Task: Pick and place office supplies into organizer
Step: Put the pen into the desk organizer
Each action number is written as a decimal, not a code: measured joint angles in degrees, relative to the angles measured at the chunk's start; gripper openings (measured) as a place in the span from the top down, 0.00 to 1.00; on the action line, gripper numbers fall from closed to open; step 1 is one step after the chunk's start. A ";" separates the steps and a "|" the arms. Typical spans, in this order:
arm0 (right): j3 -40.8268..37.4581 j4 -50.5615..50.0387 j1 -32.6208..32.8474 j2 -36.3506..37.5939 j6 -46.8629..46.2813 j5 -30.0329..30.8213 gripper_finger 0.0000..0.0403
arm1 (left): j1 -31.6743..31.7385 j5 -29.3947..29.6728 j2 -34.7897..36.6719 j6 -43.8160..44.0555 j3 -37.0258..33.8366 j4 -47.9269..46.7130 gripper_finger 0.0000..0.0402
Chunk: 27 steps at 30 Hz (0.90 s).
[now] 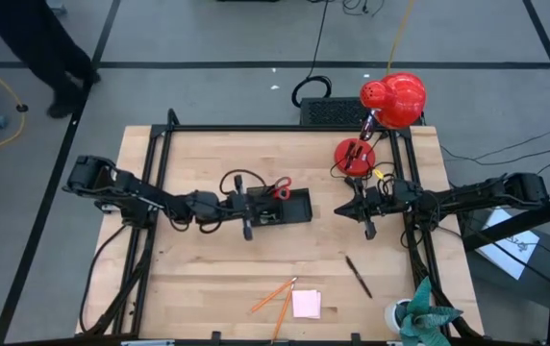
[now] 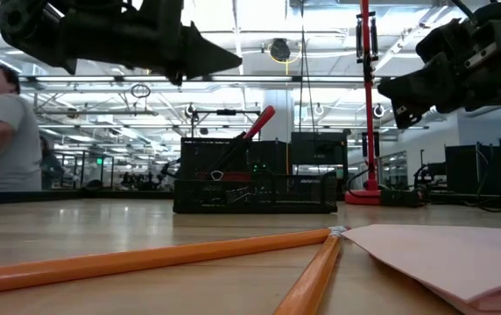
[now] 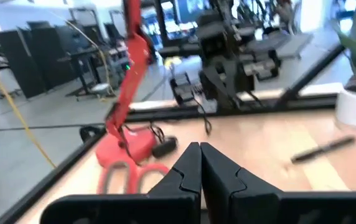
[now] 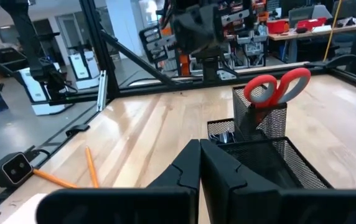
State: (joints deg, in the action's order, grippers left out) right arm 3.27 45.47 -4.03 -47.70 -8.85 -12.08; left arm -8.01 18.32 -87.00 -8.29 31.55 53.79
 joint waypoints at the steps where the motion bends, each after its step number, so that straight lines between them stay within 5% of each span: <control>1: -0.01 0.00 0.00 0.00 -0.40 0.00 0.99 | -0.24 -0.15 -0.02 0.02 0.00 -0.54 0.98; 9: -0.02 0.36 0.00 0.00 0.92 0.00 0.99 | -3.18 -0.25 0.00 -0.31 0.00 -3.13 0.98; 15: 0.56 -0.03 0.00 0.04 1.30 -0.06 0.99 | -8.22 0.70 1.55 4.53 0.07 -13.91 0.98; 21: 9.75 -19.87 1.92 0.02 -0.47 1.54 0.98 | -15.10 9.64 2.14 4.07 0.01 -21.99 0.98; 27: 23.11 -46.81 5.37 0.00 -4.29 4.58 0.88 | -17.17 9.94 7.17 2.69 0.02 -25.23 0.98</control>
State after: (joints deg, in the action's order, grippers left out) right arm 26.38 -1.33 1.34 -47.70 -13.14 -7.50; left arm -25.17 28.26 -79.83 -5.60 31.57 28.56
